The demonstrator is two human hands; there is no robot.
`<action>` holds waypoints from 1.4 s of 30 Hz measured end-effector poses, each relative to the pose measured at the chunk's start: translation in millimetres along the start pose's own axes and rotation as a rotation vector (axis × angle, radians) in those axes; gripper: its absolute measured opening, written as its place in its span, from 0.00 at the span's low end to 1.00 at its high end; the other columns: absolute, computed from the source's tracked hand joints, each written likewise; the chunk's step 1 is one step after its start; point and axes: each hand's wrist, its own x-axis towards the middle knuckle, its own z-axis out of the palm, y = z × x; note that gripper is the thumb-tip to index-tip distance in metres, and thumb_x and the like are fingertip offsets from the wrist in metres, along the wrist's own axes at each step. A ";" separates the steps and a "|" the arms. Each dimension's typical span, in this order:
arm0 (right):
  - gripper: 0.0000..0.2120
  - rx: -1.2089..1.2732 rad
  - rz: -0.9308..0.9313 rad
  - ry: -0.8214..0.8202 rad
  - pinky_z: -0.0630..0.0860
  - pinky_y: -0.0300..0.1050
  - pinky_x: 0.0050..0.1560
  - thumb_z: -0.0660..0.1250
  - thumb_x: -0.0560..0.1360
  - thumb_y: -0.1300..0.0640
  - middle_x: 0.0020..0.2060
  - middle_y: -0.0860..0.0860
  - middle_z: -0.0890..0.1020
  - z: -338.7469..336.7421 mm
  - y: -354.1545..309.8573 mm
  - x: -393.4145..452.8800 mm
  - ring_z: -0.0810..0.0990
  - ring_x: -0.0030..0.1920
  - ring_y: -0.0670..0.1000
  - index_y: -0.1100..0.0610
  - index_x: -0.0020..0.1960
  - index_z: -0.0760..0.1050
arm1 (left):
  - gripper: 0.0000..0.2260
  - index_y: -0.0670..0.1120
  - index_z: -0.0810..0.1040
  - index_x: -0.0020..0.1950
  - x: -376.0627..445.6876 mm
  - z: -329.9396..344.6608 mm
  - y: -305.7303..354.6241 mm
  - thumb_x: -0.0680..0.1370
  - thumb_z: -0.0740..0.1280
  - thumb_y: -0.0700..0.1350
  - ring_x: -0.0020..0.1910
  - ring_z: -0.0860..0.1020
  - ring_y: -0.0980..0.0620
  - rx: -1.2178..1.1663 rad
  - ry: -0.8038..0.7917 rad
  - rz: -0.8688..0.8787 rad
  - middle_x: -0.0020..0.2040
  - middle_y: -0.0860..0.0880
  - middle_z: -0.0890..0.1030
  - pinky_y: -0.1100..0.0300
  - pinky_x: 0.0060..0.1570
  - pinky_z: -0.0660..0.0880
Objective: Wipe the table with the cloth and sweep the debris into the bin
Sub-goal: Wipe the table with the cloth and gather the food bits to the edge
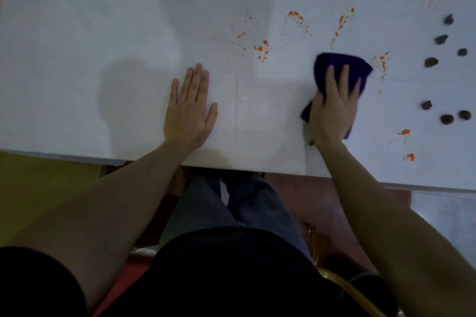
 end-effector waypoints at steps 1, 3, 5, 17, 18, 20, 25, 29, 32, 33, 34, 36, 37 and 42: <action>0.26 -0.010 -0.032 -0.008 0.52 0.56 0.77 0.56 0.78 0.57 0.77 0.56 0.61 6.1 -17.3 1.3 0.54 0.76 0.67 0.53 0.77 0.62 | 0.30 0.42 0.49 0.81 -0.3 0.2 0.3 0.82 0.49 0.54 0.80 0.49 0.48 -0.001 0.001 -0.001 0.82 0.45 0.50 0.46 0.78 0.45; 0.27 -0.023 -0.188 -0.027 0.51 0.58 0.77 0.58 0.77 0.58 0.75 0.58 0.64 18.2 -50.3 -11.5 0.57 0.75 0.69 0.55 0.76 0.64 | 0.30 0.42 0.49 0.81 -0.7 0.6 0.7 0.82 0.49 0.54 0.80 0.49 0.48 0.002 0.005 0.002 0.82 0.45 0.50 0.47 0.78 0.45; 0.27 -0.020 -0.392 -0.064 0.52 0.58 0.77 0.61 0.76 0.59 0.75 0.58 0.65 26.3 -73.6 -42.4 0.58 0.75 0.67 0.55 0.75 0.65 | 0.30 0.43 0.48 0.81 -0.9 0.1 0.3 0.82 0.49 0.55 0.81 0.49 0.48 0.001 0.003 0.004 0.82 0.45 0.50 0.46 0.78 0.44; 0.26 0.022 -0.206 -0.091 0.62 0.60 0.73 0.56 0.78 0.56 0.77 0.52 0.61 -19.6 47.2 -70.2 0.54 0.77 0.60 0.52 0.76 0.63 | 0.30 0.42 0.48 0.81 0.6 0.6 -0.9 0.82 0.49 0.55 0.81 0.49 0.47 0.002 0.000 0.012 0.82 0.45 0.50 0.45 0.78 0.47; 0.26 0.023 -0.124 -0.061 0.60 0.59 0.74 0.55 0.79 0.56 0.77 0.52 0.60 -16.9 42.4 -56.6 0.54 0.77 0.61 0.52 0.77 0.62 | 0.30 0.42 0.48 0.81 0.4 0.4 -0.9 0.82 0.49 0.54 0.81 0.49 0.47 -0.003 0.000 0.014 0.82 0.45 0.50 0.45 0.78 0.47; 0.26 0.032 -0.006 -0.010 0.57 0.59 0.75 0.54 0.79 0.56 0.77 0.53 0.60 -7.6 18.6 -31.4 0.54 0.77 0.62 0.52 0.77 0.62 | 0.30 0.42 0.49 0.81 -0.3 0.3 -1.1 0.82 0.50 0.54 0.81 0.49 0.47 -0.006 0.004 0.014 0.82 0.45 0.50 0.45 0.78 0.47; 0.26 0.026 -0.108 -0.033 0.52 0.55 0.76 0.56 0.77 0.56 0.76 0.55 0.62 18.8 -56.6 -20.3 0.55 0.76 0.67 0.53 0.76 0.64 | 0.30 0.42 0.49 0.81 -1.5 0.9 -0.6 0.82 0.50 0.54 0.81 0.49 0.47 0.007 0.001 0.015 0.82 0.45 0.50 0.45 0.78 0.48; 0.26 0.056 -0.412 -0.124 0.54 0.56 0.76 0.59 0.78 0.57 0.76 0.53 0.63 26.6 -77.0 -71.7 0.55 0.77 0.64 0.53 0.76 0.64 | 0.30 0.43 0.48 0.81 -1.8 -0.7 -1.0 0.83 0.48 0.55 0.81 0.49 0.47 -0.002 -0.007 0.009 0.82 0.44 0.50 0.45 0.78 0.47; 0.27 0.050 -0.545 -0.182 0.61 0.57 0.74 0.62 0.77 0.58 0.76 0.52 0.64 17.3 -44.5 -104.6 0.57 0.77 0.61 0.52 0.75 0.66 | 0.29 0.43 0.49 0.81 -1.6 -1.1 -1.2 0.82 0.47 0.55 0.80 0.50 0.48 -0.046 -0.007 0.017 0.82 0.45 0.51 0.47 0.78 0.47; 0.26 0.038 -0.554 -0.180 0.63 0.57 0.73 0.62 0.76 0.58 0.76 0.52 0.64 12.0 -28.1 -107.7 0.57 0.77 0.61 0.53 0.75 0.66 | 0.29 0.43 0.50 0.81 -0.9 -2.3 -1.8 0.82 0.47 0.54 0.80 0.51 0.48 -0.080 -0.003 0.012 0.81 0.45 0.51 0.48 0.78 0.46; 0.26 0.026 -0.553 -0.175 0.65 0.58 0.72 0.61 0.76 0.57 0.75 0.52 0.64 5.8 -12.1 -106.6 0.58 0.77 0.61 0.53 0.75 0.66 | 0.29 0.43 0.51 0.81 0.1 -4.3 -2.9 0.82 0.47 0.54 0.80 0.51 0.48 -0.125 0.002 0.001 0.81 0.46 0.52 0.50 0.78 0.46; 0.27 0.006 -0.518 -0.169 0.66 0.59 0.70 0.59 0.76 0.56 0.76 0.52 0.63 -5.3 14.8 -92.0 0.57 0.77 0.60 0.53 0.75 0.65 | 0.28 0.44 0.52 0.81 4.2 -9.9 -8.2 0.82 0.48 0.53 0.80 0.51 0.49 -0.211 0.024 -0.018 0.81 0.46 0.52 0.54 0.77 0.47; 0.27 0.002 -0.474 -0.166 0.66 0.59 0.71 0.58 0.76 0.55 0.76 0.52 0.62 -9.6 23.1 -79.7 0.56 0.77 0.59 0.52 0.75 0.65 | 0.28 0.44 0.52 0.81 8.2 -12.8 -13.3 0.82 0.48 0.53 0.80 0.51 0.50 -0.229 0.036 -0.019 0.81 0.47 0.52 0.56 0.77 0.48; 0.27 0.034 -0.070 -0.064 0.56 0.58 0.75 0.54 0.78 0.54 0.78 0.51 0.58 -6.9 4.4 8.3 0.53 0.78 0.61 0.49 0.77 0.61 | 0.28 0.42 0.51 0.81 54.4 -24.0 -66.8 0.83 0.48 0.52 0.80 0.50 0.47 -0.089 0.077 -0.060 0.82 0.45 0.51 0.51 0.78 0.46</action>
